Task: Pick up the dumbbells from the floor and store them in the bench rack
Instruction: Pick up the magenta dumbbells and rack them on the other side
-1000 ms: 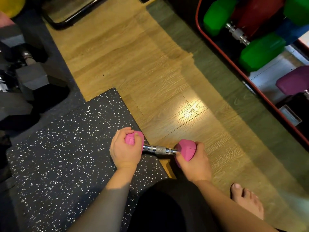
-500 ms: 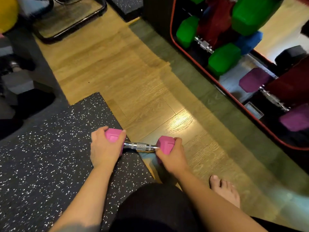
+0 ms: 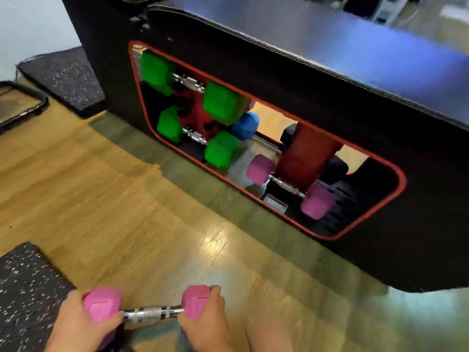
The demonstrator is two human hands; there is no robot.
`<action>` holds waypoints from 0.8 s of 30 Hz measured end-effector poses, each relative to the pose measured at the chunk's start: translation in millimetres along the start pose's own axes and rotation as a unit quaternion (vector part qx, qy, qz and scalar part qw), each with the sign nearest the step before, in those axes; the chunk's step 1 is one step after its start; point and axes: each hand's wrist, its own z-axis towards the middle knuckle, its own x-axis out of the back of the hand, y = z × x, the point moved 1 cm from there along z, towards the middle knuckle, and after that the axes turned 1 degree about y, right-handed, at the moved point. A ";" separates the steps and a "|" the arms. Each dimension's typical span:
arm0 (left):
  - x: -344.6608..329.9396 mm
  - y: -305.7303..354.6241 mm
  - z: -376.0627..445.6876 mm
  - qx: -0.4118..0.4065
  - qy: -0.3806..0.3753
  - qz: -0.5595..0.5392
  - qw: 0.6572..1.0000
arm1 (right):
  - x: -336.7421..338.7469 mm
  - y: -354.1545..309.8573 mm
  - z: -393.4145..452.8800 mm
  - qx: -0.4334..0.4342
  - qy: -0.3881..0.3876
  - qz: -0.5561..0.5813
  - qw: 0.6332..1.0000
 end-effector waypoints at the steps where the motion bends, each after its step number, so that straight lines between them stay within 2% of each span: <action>1: -8.7 6.0 5.6 -0.009 -0.020 0.010 1.000 | 9.8 3.6 1.7 -0.005 0.019 0.006 1.000; 4: -48.1 32.0 29.4 -0.027 -0.034 -0.044 0.998 | 42.4 14.8 9.7 -0.022 0.080 0.060 0.995; 8: -75.5 116.3 15.6 -0.134 -0.046 -0.054 0.988 | 95.3 11.0 13.5 -0.030 0.185 0.139 0.972; 14: -95.3 234.8 29.4 -0.264 -0.058 -0.062 0.961 | 173.8 -37.4 16.8 0.022 0.372 0.207 0.905; 20: -92.7 346.3 27.4 -0.377 -0.046 -0.095 0.920 | 240.3 -86.9 19.8 0.121 0.481 0.247 0.833; 24: -92.7 395.5 32.4 -0.424 -0.048 -0.131 0.895 | 268.6 -110.3 20.1 0.159 0.509 0.249 0.808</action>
